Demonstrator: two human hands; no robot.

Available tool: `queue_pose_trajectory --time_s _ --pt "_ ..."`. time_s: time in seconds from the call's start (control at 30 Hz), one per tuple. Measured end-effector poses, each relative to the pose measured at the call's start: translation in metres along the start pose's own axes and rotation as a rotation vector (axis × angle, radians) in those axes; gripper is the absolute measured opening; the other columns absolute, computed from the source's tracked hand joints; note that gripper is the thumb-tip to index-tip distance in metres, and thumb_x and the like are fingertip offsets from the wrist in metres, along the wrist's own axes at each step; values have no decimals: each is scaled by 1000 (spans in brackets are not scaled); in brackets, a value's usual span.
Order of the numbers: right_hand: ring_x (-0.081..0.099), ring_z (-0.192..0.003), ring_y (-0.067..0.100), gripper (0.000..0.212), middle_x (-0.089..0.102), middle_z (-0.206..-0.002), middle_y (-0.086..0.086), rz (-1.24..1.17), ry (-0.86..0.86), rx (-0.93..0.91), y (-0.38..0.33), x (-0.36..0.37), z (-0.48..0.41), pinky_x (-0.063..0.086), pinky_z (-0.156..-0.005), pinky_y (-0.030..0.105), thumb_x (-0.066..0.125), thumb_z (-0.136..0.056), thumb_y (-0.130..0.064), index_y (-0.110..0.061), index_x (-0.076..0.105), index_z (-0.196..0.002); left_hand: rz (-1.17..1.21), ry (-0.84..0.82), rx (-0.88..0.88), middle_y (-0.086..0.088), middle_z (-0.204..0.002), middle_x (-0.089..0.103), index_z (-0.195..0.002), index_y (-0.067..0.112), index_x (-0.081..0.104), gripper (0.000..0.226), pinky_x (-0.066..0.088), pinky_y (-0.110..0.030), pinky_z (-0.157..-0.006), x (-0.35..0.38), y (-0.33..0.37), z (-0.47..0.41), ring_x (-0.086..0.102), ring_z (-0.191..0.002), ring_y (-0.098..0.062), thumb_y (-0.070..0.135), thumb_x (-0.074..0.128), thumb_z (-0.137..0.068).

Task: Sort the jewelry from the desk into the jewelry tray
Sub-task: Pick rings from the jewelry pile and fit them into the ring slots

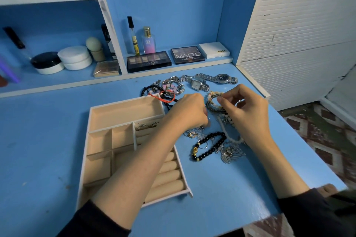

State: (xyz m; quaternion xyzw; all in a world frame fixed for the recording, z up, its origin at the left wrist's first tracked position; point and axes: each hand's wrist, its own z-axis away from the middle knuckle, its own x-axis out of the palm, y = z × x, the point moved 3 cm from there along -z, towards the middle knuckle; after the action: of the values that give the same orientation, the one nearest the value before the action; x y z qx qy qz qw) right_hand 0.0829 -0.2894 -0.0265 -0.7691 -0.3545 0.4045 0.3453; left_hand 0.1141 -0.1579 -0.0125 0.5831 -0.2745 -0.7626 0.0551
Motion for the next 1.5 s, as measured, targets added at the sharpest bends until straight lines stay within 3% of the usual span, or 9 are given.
queue_pose_trajectory --time_s 0.07,0.2,0.6,0.83,1.0,1.23,1.3,1.4,1.5 --pt "50 -55 4 11 58 -62 -6 0 -1 -1 0 0 0 36 -53 10 72 -79 -13 -11 63 -73 9 54 41 0 -89 67 -86 13 69 7 52 -33 -75 1 1 0 62 -85 -18 12 70 -79" --pt "50 -55 3 10 58 -62 -8 5 -2 -4 0 0 1 36 -54 10 71 -79 -12 -10 63 -73 104 193 80 14 -67 58 -70 25 62 15 52 -30 -72 -1 -3 2 61 -73 -10 16 72 -77" --pt "50 -55 4 13 64 -65 3 -75 -75 55 -8 6 7 41 -56 16 74 -77 -10 -11 64 -69 284 327 79 15 -63 66 -72 23 73 6 47 -7 -58 -44 -43 58 58 -57 6 23 78 -70" --pt "56 -57 31 18 67 -67 13 -254 -364 74 -44 42 36 47 -54 38 78 -72 -14 -14 64 -61 174 450 61 17 -60 63 -66 34 69 15 40 -6 -59 -47 -73 100 58 -64 2 24 80 -66" --pt "54 -54 16 18 66 -65 4 -154 -512 -38 -53 60 42 44 -54 36 77 -73 -12 -19 65 -62 234 522 34 17 -56 62 -64 32 67 17 46 -14 -57 -41 -90 116 56 -59 -1 22 81 -65" --pt "51 -62 2 15 60 -64 -3 86 -515 -288 -56 66 40 36 -57 8 79 -71 -10 -11 66 -63 227 533 7 15 -58 62 -63 31 69 14 38 -7 -55 -39 -97 126 55 -63 -2 25 81 -65" --pt "51 -63 3 13 59 -65 -1 162 -494 -383 -57 67 40 41 -58 12 79 -71 -9 -12 68 -65 228 531 10 15 -58 61 -61 33 67 17 37 -8 -54 -38 -98 127 54 -62 -3 25 81 -65" --pt "54 -66 21 4 59 -67 2 254 -476 -505 -60 66 42 49 -53 40 75 -72 -13 -14 72 -70 228 532 21 16 -58 60 -59 37 64 22 38 -9 -54 -39 -98 130 54 -63 -3 23 80 -66" --pt "53 -65 25 6 56 -67 2 373 -462 -618 -68 62 43 48 -45 40 67 -70 -16 -15 73 -70 216 534 35 17 -58 60 -59 34 65 20 39 -9 -57 -40 -96 132 55 -68 -3 22 79 -66"
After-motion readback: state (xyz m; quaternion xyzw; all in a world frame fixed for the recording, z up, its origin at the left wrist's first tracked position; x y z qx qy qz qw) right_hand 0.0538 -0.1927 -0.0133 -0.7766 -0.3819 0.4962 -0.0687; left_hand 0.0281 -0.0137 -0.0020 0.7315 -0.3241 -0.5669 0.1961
